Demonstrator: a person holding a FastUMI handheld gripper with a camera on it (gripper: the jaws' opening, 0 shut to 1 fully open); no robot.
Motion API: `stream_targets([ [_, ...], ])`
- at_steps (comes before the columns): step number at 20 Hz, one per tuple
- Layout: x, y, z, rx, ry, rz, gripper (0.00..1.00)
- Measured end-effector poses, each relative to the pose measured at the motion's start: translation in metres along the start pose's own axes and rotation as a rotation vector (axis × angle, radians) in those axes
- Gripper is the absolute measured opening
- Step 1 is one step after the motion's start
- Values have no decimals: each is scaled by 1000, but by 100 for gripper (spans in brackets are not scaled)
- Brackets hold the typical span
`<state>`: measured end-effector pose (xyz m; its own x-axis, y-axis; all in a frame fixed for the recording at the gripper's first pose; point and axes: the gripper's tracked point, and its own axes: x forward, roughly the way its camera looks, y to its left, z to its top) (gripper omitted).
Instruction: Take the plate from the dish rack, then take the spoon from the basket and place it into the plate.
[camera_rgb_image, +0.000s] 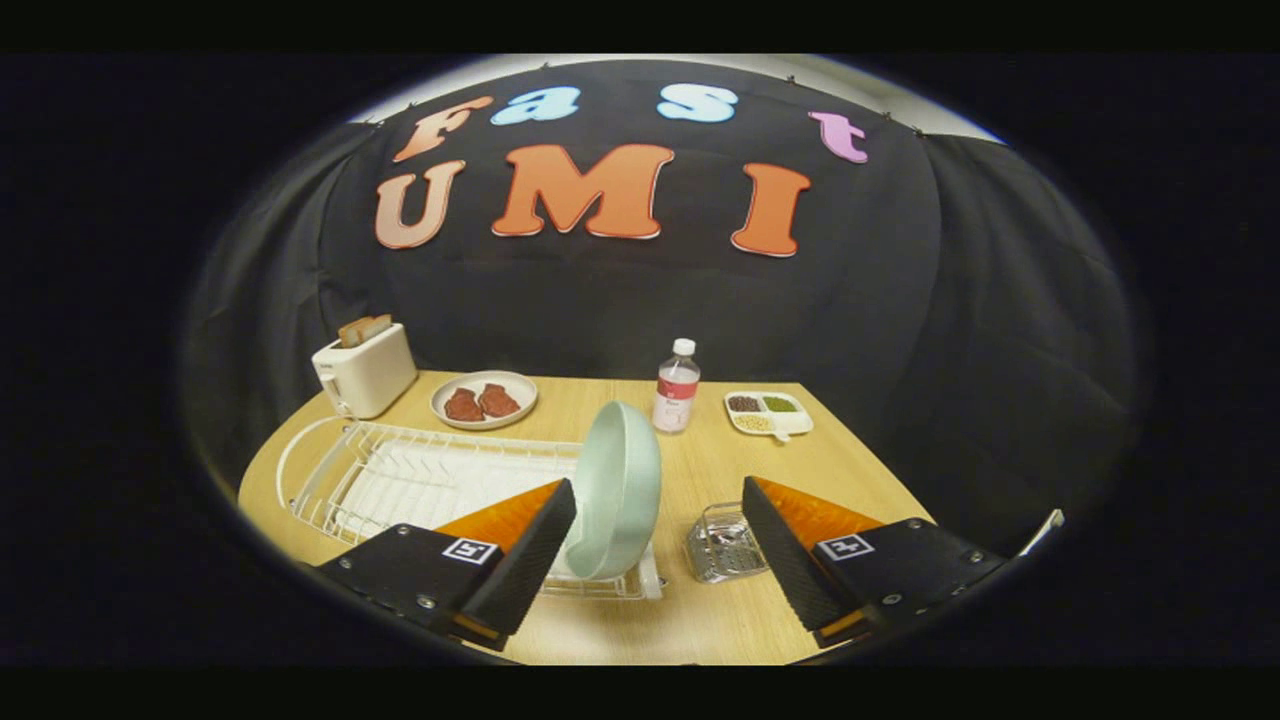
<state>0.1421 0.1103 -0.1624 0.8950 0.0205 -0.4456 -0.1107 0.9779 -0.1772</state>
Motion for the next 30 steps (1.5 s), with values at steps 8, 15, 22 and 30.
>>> stream_targets([
  [8,40,17,-29,21,155,-13,93],
  [15,59,25,-44,61,274,-51,45],
  [22,57,27,-27,-8,281,-144,25],
  [30,50,20,-11,-62,254,-207,25],
])
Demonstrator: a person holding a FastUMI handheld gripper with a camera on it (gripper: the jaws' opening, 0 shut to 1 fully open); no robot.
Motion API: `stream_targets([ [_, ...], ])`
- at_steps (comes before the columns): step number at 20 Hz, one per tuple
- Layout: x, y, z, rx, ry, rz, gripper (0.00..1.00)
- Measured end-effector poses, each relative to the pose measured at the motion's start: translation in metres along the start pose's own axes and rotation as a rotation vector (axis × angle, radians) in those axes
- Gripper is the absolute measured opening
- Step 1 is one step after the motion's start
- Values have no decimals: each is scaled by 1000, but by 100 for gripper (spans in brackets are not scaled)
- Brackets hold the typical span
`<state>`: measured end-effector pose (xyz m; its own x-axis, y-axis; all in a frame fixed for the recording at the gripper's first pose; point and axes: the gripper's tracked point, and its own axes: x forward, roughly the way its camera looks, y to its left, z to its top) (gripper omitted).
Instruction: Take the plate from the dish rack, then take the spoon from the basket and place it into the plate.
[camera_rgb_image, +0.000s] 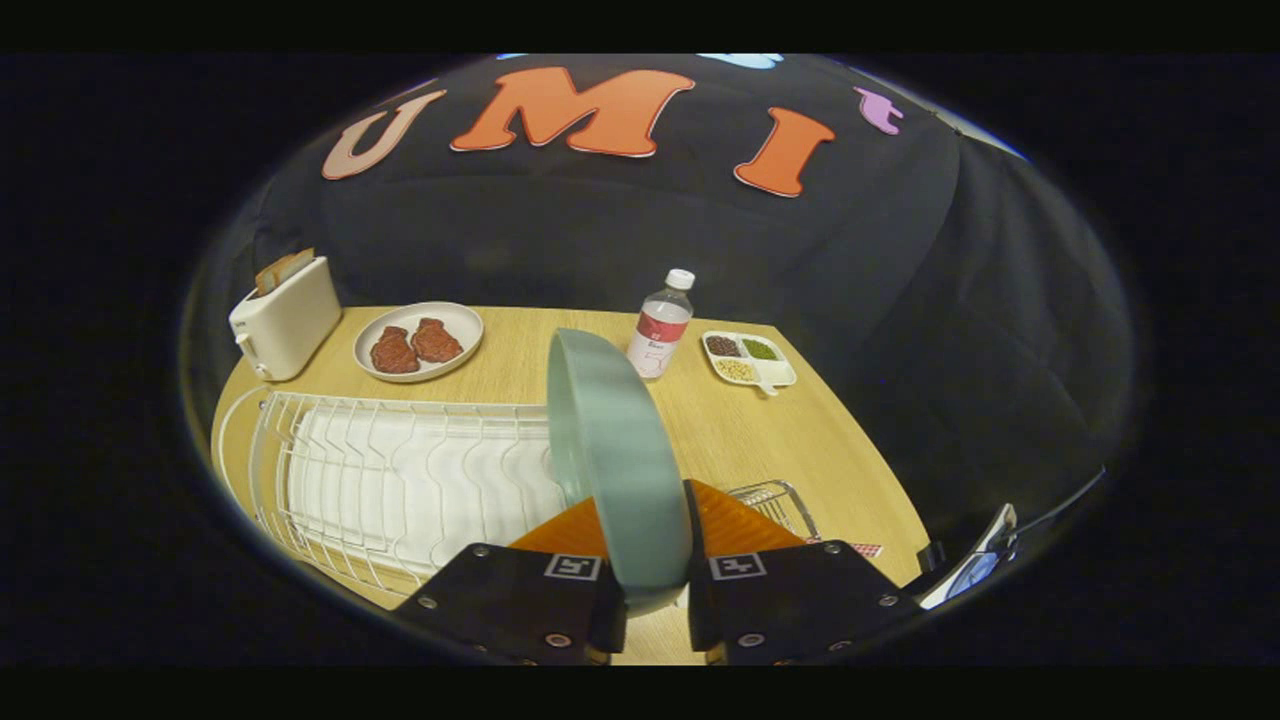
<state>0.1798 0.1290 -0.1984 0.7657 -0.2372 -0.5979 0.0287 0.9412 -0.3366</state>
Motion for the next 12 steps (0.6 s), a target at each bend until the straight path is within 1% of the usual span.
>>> stream_targets([
  [3,-7,-9,6,2,-21,-25,25],
  [7,-20,-14,14,36,-57,-24,25],
  [10,-34,-16,12,89,-61,16,25],
  [12,-44,-16,9,136,-64,59,25],
])
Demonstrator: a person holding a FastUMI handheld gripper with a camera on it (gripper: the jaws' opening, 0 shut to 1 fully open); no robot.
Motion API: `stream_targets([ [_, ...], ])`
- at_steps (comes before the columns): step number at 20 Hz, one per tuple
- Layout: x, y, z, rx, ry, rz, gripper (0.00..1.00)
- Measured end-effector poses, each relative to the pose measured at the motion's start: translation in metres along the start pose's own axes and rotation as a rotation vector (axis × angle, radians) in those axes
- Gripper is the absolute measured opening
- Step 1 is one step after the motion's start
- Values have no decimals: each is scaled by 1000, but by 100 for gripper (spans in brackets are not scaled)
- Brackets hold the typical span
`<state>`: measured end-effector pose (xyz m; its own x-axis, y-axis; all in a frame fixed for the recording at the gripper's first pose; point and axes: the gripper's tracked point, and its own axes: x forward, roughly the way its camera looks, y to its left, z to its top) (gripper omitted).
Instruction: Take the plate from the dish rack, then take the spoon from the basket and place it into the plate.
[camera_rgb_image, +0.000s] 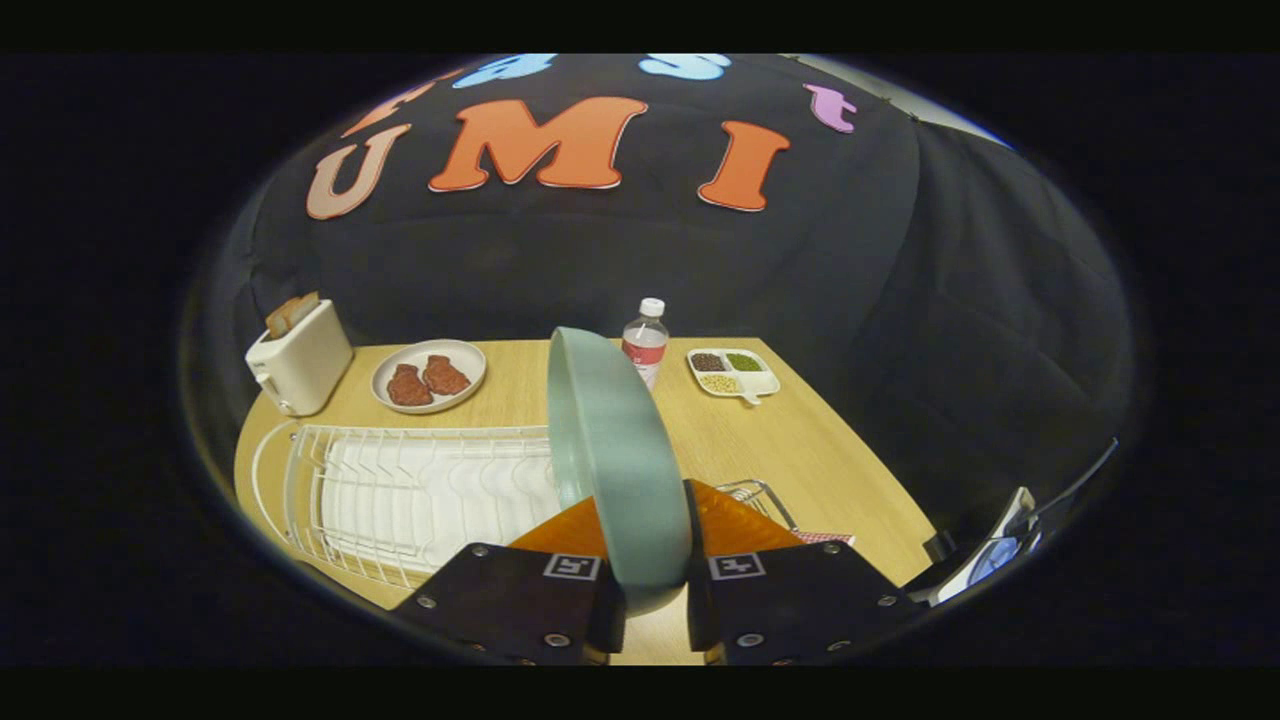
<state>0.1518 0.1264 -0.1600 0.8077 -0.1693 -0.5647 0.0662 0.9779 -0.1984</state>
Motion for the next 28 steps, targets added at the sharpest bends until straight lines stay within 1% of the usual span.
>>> stream_targets([
  [3,-18,0,-6,93,10,78,25],
  [9,-55,4,-44,277,75,252,25],
  [14,-94,12,-86,473,152,458,25],
  [15,-100,11,-98,504,174,482,24],
  [16,-105,8,-110,522,190,499,24],
  [19,-113,-1,-146,535,216,514,24],
  [21,-120,-2,-170,574,255,537,24],
  [24,-126,-1,-198,641,306,566,24],
  [28,-129,4,-231,689,366,600,24],
])
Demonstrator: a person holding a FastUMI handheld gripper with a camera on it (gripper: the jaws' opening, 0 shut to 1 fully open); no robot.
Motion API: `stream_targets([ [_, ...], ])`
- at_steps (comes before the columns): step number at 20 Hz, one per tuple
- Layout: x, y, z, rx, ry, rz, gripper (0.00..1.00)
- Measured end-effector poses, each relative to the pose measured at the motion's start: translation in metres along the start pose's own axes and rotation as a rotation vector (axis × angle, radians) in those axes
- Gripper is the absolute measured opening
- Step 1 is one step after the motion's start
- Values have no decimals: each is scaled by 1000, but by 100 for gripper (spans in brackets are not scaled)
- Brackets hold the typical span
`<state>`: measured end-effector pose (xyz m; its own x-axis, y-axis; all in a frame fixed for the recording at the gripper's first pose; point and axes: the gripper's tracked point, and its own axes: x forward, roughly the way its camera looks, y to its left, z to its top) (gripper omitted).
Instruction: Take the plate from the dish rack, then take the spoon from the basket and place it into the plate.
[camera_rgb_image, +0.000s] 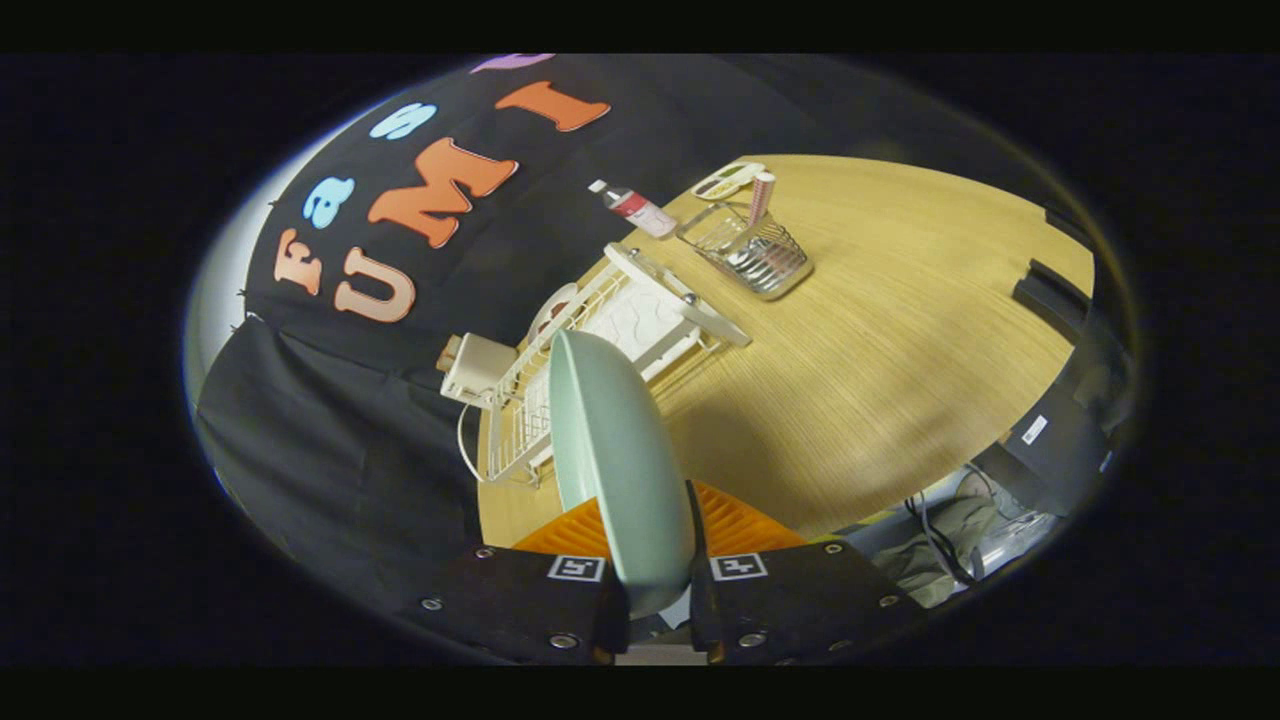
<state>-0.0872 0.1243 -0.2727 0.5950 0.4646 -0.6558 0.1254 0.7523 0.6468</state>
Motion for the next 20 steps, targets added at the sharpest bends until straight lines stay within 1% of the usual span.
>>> stream_targets([
  [5,18,-7,-26,87,60,38,24],
  [11,52,-14,-46,140,123,0,24],
  [15,69,-6,-50,172,145,9,24],
  [20,93,-3,-55,193,179,-14,24],
])
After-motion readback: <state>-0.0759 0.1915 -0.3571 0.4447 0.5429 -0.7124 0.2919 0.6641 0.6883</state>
